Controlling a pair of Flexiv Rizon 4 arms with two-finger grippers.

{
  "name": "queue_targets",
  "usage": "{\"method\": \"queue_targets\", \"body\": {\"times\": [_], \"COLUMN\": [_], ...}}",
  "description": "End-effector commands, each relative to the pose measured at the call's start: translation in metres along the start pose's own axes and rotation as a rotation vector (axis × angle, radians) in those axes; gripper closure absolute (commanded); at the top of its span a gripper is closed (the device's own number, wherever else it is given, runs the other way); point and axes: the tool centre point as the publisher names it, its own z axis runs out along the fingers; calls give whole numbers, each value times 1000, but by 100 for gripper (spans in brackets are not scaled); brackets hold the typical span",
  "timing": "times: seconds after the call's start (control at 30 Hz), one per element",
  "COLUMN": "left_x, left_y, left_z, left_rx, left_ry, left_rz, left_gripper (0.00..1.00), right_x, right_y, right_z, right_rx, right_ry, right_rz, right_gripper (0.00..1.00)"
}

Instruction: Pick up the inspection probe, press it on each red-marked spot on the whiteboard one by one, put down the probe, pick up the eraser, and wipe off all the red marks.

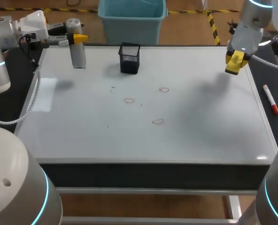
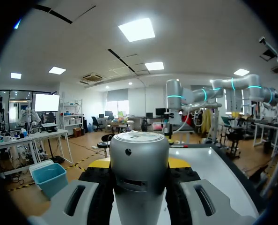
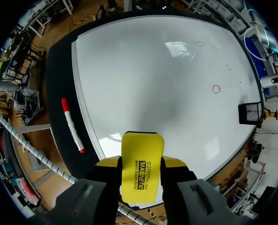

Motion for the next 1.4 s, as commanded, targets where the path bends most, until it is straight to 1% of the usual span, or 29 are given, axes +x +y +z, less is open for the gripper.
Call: {"method": "queue_targets", "body": {"times": [0.03,0.13,0.17,0.23,0.37,0.4,1.33,1.4], "left_x": [1,1,1,1,1,1,1,7], "left_y": [-1,-1,-1,-1,-1,-1,-1,-5], "left_z": [0,0,0,0,0,0,0,4], "left_rx": [0,0,0,0,0,0,0,4], "left_ry": [-3,-3,-3,-3,-3,-3,-3,0], "left_rz": [2,2,2,2,2,2,2,10], "left_gripper": [100,100,100,100,100,100,100,100], "right_x": [9,15,15,15,17,18,18,18], "right_y": [5,4,4,7,7,6,6,6], "right_z": [-2,-3,-3,-5,-8,-8,-8,-8], "right_rx": [33,32,22,12,2,14,14,14], "right_ry": [5,-1,-14,-5,-15,-8,-8,-8], "right_rz": [15,25,16,26,17,22,22,22], "right_gripper": [100,100,100,100,100,100,100,100]}}
